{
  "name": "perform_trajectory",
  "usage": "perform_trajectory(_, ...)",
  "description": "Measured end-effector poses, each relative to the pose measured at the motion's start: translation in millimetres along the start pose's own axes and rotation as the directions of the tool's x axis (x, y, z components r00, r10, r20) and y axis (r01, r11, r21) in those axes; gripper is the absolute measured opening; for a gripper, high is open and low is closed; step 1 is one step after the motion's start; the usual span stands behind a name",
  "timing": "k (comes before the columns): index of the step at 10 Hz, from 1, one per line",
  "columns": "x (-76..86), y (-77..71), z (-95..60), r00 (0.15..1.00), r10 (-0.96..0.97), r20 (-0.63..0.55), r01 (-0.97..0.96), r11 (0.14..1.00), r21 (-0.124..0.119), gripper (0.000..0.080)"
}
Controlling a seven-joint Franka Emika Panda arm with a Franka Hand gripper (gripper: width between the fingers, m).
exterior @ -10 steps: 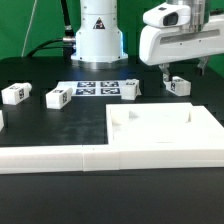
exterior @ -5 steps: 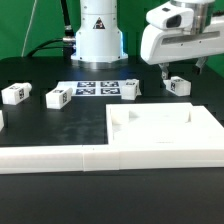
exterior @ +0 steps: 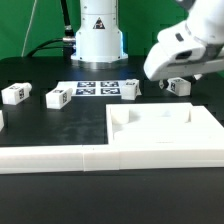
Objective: Assemble one leg
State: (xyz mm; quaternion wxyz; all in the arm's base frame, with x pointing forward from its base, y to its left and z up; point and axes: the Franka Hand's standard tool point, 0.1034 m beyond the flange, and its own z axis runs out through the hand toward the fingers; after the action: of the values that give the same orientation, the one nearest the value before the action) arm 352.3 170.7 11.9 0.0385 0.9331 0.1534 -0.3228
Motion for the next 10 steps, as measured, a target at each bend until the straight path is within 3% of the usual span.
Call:
perform_trajectory(5,-2.6,-1.2,9.1,0.928,-0.011,0.371,0.011,1.0,0.001,0.0649)
perform_trajectory(9,-0.2,-0.9,11.9,0.913,-0.014,0.407,0.013,1.0,0.005,0.0622)
perform_trajectory(10,-0.2,-0.9,11.9,0.913,-0.014,0.407,0.013,1.0,0.005,0.0449)
